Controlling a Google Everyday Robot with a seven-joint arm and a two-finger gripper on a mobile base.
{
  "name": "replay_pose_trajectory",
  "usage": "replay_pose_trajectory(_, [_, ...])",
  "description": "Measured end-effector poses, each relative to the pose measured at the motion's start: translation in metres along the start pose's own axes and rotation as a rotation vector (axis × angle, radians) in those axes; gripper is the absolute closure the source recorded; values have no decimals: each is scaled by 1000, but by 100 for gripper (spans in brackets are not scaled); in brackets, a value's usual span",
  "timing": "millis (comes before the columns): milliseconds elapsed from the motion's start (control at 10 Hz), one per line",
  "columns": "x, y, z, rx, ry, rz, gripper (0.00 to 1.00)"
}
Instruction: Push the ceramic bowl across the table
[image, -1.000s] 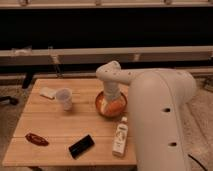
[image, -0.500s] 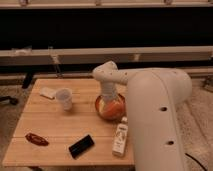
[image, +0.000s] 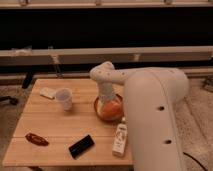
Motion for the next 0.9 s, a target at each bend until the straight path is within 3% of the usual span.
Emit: replay_pose_trajectory(900, [1,12,1,9,12,-24,20])
